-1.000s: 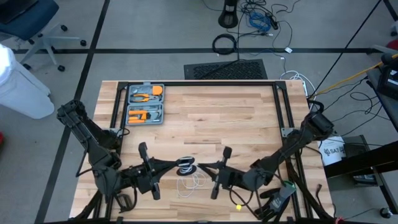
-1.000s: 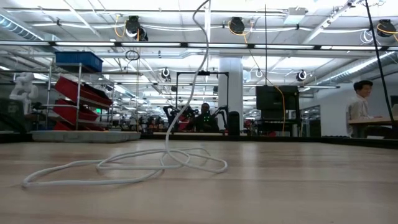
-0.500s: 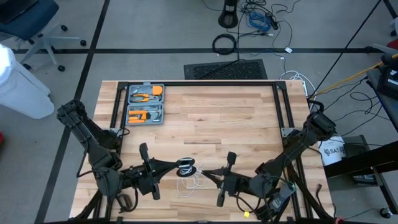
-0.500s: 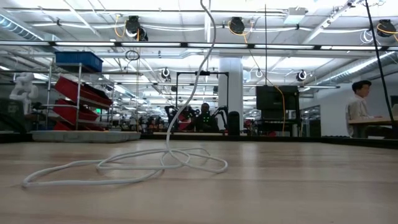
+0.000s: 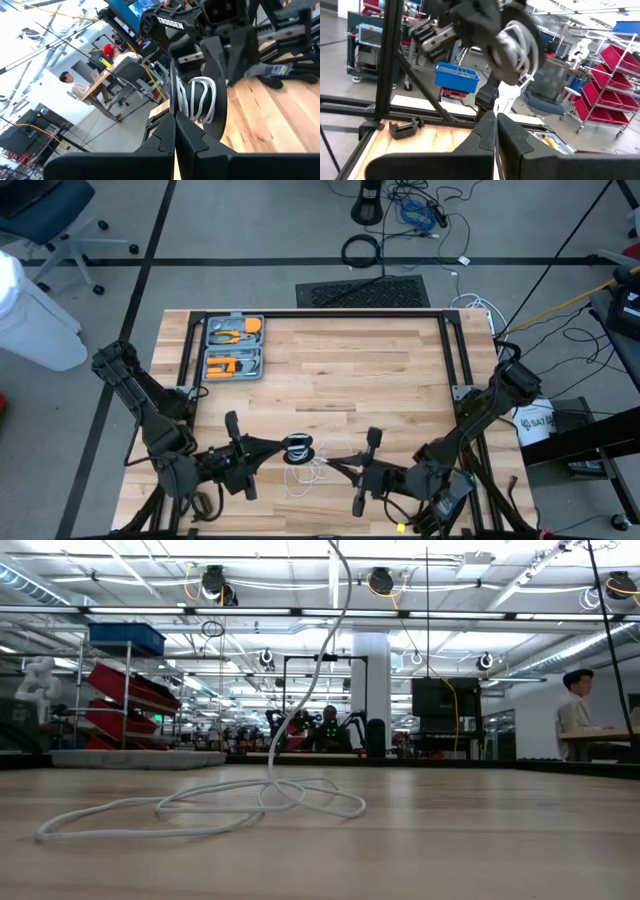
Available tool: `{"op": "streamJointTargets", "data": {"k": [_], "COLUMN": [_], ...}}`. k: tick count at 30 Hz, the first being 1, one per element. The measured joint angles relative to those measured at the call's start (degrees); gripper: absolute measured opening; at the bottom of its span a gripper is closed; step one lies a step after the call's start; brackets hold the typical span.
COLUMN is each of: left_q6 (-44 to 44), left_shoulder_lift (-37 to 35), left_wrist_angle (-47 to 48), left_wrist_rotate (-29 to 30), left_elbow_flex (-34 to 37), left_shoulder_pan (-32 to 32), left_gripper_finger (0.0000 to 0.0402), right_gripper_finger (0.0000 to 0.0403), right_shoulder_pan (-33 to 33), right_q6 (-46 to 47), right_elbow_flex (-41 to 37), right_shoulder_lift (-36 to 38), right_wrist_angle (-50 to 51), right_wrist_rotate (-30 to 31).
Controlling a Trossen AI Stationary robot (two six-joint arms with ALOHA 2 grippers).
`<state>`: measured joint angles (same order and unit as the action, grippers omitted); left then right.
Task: Coil cords
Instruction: Uncoil the white wire from the spool
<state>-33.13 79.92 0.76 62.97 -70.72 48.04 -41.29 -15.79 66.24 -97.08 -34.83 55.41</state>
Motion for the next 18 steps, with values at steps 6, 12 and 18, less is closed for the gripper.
{"op": "streamJointTargets", "data": {"k": [6, 12, 18], "left_q6": [-0.1, -0.2, 1.1], "left_shoulder_lift": [0.0, 0.0, 0.0], "left_wrist_angle": [2.7, 6.4, 9.6], "left_wrist_rotate": [0.0, 0.2, 3.2], "left_elbow_flex": [0.0, 0.0, 0.0], "left_shoulder_pan": [1.5, 1.9, 1.8], "left_gripper_finger": [0.0002, 0.0002, 0.0002], "right_gripper_finger": [0.0, 0.0, 0.0], "right_shoulder_pan": [-1.7, -5.5, -8.1], "right_q6": [-0.1, -0.9, -3.6], "right_elbow_flex": [0.0, 0.0, 0.0], "right_shoulder_lift": [1.3, 3.0, 3.0], "right_wrist_angle": [-0.1, -1.6, -5.8], "right_wrist_rotate": [3.1, 3.1, -0.8]}}
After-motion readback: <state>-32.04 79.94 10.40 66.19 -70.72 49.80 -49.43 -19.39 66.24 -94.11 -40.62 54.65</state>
